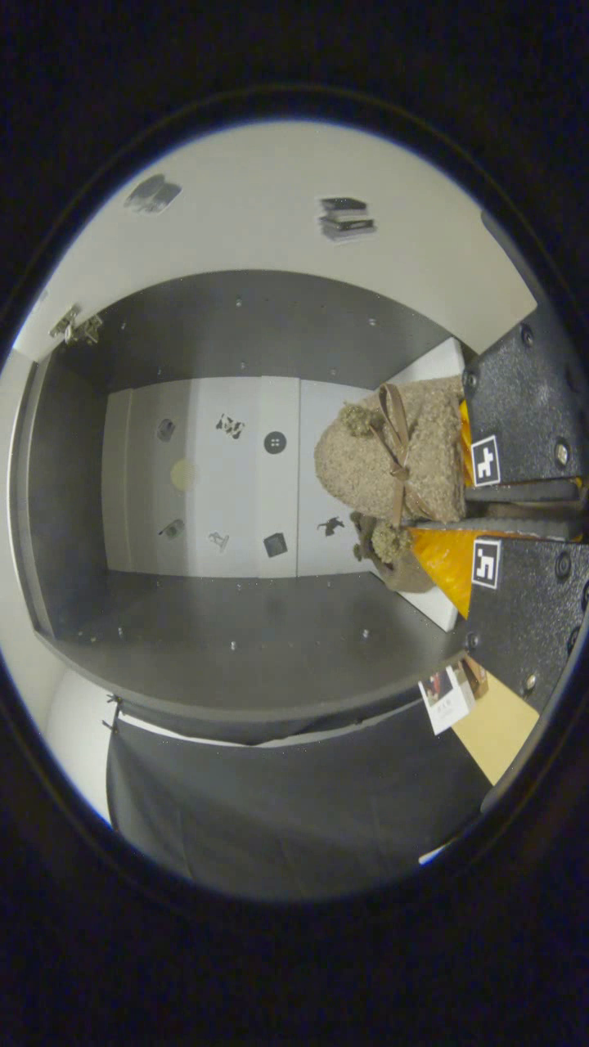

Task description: Open the shoe cabinet door, grab the shoes and put them into the shoe cabinet, then close the shoe cabinet door.

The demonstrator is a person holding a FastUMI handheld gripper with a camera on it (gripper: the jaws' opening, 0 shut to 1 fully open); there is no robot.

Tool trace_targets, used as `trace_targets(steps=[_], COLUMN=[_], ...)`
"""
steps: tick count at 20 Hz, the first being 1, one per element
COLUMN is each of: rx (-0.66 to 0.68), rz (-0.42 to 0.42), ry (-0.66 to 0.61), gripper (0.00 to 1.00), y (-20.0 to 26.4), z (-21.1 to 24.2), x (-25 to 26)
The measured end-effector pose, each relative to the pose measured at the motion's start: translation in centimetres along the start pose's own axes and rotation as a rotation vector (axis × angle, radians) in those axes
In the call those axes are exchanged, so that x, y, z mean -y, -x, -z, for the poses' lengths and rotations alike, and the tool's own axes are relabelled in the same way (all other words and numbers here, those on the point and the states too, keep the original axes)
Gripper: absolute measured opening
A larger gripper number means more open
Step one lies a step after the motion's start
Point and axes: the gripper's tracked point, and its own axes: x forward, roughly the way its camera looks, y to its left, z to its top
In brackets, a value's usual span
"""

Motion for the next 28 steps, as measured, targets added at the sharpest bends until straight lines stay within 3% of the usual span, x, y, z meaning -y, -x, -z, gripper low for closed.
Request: trace_targets(steps=[7, 14, 20, 25, 28], rx=[-0.031, -0.164, -0.33, -0.358, -0.417], rz=[0.058, 0.053, 0.043, 0.059, 0.064], ry=[0.01, -0.044, -0.048, -0.054, -0.051], gripper=[0.11, 0.11, 0.11, 0.11, 0.19], y=[-9.9, -17.9, -20.5, -20.8, -20.3], z=[-2.0, 1.9, 7.2, 7.7, 8.7], x=[2.7, 3.8, 4.2, 4.0, 3.7])
